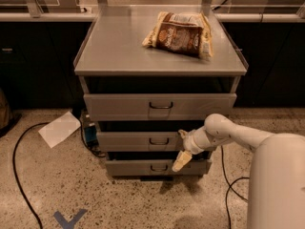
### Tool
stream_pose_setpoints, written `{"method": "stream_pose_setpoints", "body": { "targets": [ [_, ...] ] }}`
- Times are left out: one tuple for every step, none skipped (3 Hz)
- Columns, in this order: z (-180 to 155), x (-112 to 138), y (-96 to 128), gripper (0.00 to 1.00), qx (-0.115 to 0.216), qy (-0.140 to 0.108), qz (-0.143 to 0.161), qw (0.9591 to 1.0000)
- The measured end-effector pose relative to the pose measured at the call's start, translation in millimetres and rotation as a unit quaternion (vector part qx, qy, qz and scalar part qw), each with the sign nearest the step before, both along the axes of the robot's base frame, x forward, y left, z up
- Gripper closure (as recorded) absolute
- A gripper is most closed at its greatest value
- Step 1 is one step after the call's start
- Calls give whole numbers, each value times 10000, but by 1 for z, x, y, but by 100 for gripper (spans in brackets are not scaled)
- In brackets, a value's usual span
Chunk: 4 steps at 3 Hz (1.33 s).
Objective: Open middle drawer
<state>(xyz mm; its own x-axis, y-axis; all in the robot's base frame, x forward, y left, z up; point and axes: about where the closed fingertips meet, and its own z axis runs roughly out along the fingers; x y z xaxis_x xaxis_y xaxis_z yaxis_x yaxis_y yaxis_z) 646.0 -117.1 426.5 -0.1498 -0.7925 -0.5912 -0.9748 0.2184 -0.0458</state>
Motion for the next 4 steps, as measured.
{"method": "stream_pose_setpoints", "body": {
  "targets": [
    [0,0,0,0,0,-1,0,10000],
    [0,2,1,0,5,-40,-3,10000],
    [2,11,-1,0,24,-125,-57,9999],
    [3,10,-1,0,24,-126,-57,9999]
  ]
}}
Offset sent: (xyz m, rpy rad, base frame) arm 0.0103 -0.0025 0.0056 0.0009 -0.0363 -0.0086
